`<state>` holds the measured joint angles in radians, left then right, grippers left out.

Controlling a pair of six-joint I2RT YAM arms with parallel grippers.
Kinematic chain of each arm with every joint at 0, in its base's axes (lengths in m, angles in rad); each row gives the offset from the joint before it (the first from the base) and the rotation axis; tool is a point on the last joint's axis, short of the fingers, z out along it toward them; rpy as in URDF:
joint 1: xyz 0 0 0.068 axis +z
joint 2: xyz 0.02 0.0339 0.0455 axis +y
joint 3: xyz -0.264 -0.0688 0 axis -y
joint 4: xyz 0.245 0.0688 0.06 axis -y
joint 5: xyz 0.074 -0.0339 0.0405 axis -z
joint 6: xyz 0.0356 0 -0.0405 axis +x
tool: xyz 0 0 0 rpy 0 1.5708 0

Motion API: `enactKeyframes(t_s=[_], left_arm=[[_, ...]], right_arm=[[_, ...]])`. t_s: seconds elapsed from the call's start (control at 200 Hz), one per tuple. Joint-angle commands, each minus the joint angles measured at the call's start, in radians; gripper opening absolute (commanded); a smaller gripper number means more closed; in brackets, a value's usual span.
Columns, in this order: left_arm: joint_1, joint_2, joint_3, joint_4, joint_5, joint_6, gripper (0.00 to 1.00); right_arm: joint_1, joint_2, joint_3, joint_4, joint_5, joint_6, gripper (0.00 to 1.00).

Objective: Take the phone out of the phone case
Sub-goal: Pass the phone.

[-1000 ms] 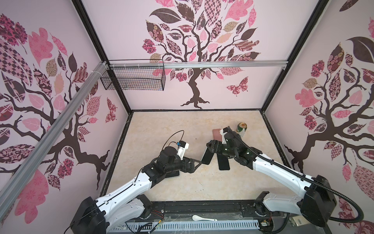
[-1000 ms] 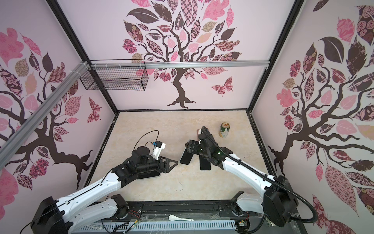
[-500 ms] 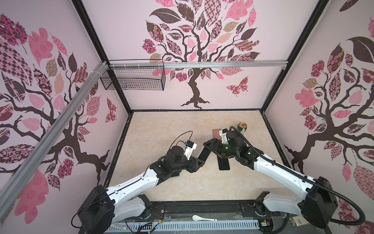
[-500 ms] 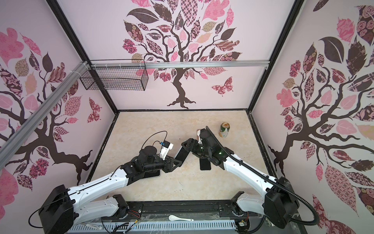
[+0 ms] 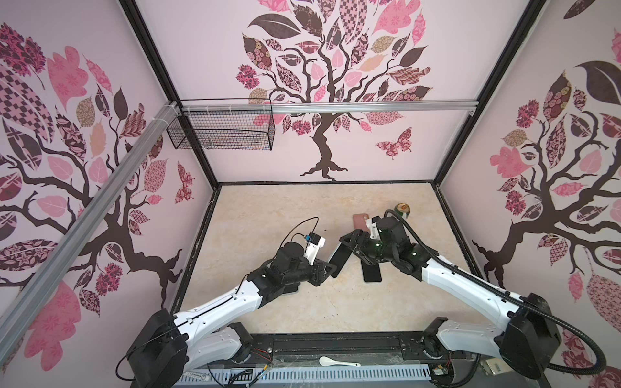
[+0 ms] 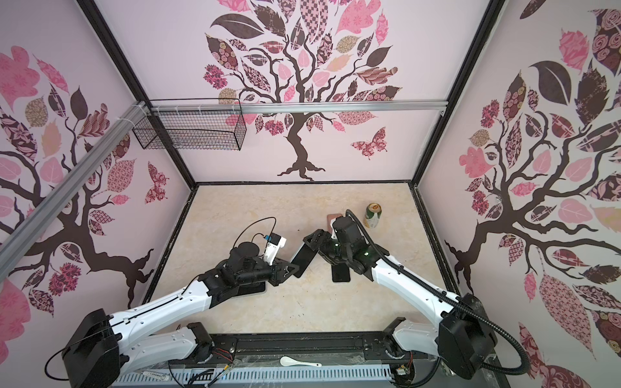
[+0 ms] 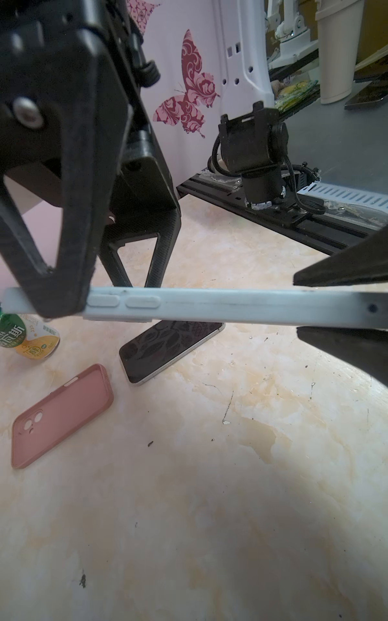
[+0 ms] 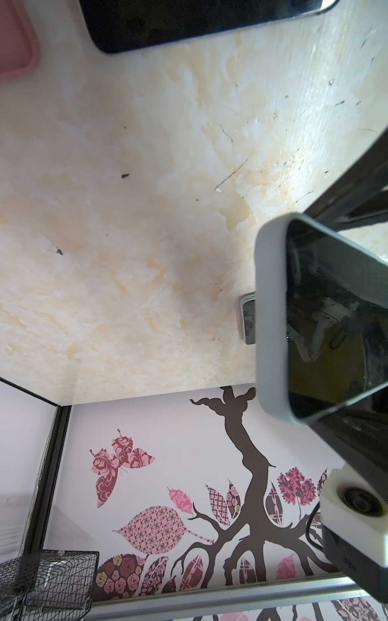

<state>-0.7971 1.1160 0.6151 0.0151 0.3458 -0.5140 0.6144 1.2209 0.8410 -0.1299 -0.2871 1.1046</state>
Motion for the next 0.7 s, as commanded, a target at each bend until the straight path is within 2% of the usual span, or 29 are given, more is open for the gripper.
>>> enactKeyframes(t_s=[0.0, 0.19, 0.36, 0.41, 0.5, 0.56, 0.615, 0.69], left_arm=[[0.001, -0.019, 0.032, 0.003, -0.004, 0.020, 0.20], [-0.001, -0.024, 0.031, 0.000, -0.014, 0.016, 0.00], [-0.002, -0.039, 0.029, -0.018, -0.035, 0.016, 0.00], [-0.002, -0.043, 0.031, -0.023, -0.037, 0.015, 0.00], [-0.001, -0.046, 0.056, -0.061, -0.056, 0.011, 0.00], [-0.002, -0.048, 0.082, -0.109, -0.082, 0.014, 0.00], [-0.001, -0.057, 0.098, -0.136, -0.116, 0.010, 0.00], [0.003, -0.078, 0.112, -0.151, -0.159, 0.001, 0.00]], right_arm=[[-0.011, -0.030, -0.010, 0.036, -0.022, 0.050, 0.00], [-0.012, -0.032, -0.017, 0.036, -0.033, 0.077, 0.00], [-0.013, -0.052, -0.024, 0.052, -0.037, 0.082, 0.00], [-0.014, -0.052, -0.015, 0.046, -0.032, 0.060, 0.14], [-0.013, -0.071, -0.008, 0.053, -0.011, 0.001, 0.55], [-0.013, -0.100, -0.008, 0.061, 0.027, -0.063, 0.76], [-0.013, -0.135, -0.008, 0.059, 0.089, -0.126, 0.86], [-0.014, -0.174, -0.006, 0.052, 0.171, -0.235, 0.88]])
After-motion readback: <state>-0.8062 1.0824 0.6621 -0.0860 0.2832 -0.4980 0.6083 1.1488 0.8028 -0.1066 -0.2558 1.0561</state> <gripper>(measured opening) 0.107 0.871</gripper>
